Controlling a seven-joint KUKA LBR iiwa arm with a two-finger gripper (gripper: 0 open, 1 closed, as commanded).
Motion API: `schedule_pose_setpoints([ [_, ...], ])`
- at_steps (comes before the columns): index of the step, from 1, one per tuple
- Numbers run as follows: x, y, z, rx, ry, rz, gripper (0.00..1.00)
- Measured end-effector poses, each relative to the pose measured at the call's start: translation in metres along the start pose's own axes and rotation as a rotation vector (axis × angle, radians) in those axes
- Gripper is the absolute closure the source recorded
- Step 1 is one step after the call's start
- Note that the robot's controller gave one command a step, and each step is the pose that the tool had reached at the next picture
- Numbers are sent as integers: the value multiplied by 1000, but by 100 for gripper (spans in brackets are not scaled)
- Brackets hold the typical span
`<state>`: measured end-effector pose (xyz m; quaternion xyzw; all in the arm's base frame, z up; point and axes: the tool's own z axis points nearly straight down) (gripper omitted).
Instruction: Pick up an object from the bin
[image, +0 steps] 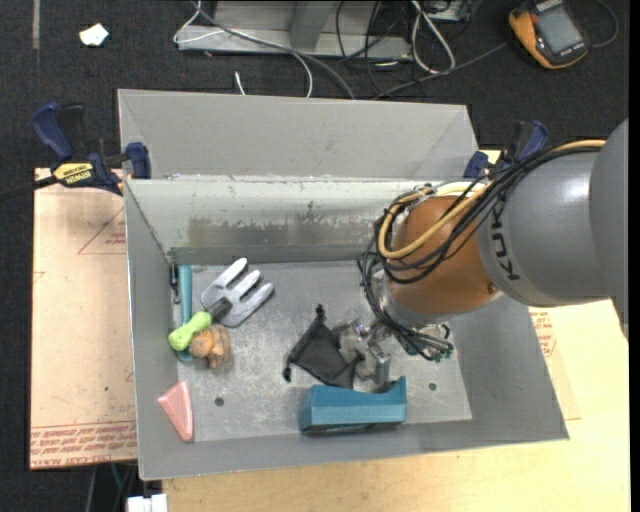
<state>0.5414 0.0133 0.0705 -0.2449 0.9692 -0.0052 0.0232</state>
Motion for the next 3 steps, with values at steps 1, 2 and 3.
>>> schedule_pose_setpoints([
  [1, 0, 0, 0, 0, 0, -1, 100],
  [2, 0, -5, -70, -3, 5, 6, 100],
  [3, -15, -1, -161, -5, 6, -12, 100],
])
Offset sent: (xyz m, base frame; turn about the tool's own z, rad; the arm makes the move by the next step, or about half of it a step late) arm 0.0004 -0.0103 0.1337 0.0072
